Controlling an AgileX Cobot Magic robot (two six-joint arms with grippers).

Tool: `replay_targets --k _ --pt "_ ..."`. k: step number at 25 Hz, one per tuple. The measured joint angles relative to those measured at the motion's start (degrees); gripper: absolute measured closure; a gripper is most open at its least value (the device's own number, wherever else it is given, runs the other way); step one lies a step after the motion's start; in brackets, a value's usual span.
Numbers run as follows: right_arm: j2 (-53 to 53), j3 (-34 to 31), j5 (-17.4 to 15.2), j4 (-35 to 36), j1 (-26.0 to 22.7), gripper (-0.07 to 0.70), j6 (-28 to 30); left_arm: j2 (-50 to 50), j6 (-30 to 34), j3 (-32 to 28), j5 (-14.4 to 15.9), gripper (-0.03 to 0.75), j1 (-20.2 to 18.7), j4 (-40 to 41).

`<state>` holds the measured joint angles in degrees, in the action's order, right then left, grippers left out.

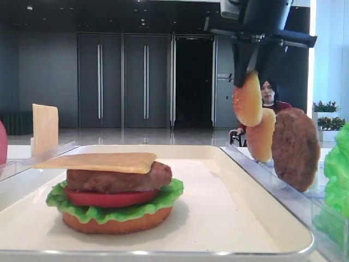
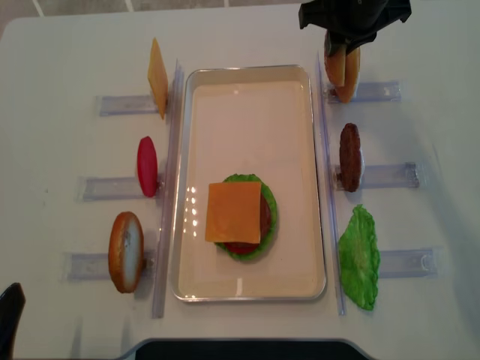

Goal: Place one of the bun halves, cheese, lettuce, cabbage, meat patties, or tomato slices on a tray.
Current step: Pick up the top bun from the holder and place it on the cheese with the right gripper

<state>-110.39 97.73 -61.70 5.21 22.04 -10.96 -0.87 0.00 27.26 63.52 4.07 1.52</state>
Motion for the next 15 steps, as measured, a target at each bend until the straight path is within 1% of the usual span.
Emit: replay_targets --k 3,7,10,15 --pt "3.46 -0.30 -1.45 3.11 0.00 0.413 1.64 0.00 0.00 0.00 0.00 0.024 0.00 0.00" --pt "8.64 -4.00 -1.08 9.38 0.27 0.413 5.53 0.00 0.00 0.00 0.00 0.024 0.00 0.00" --pt "12.97 -10.20 0.95 12.63 1.05 0.413 8.42 0.00 0.00 0.00 0.00 0.024 0.00 0.00" --pt "21.43 -22.18 6.68 20.53 1.42 0.414 14.04 0.00 0.00 0.00 0.00 0.024 0.00 0.00"
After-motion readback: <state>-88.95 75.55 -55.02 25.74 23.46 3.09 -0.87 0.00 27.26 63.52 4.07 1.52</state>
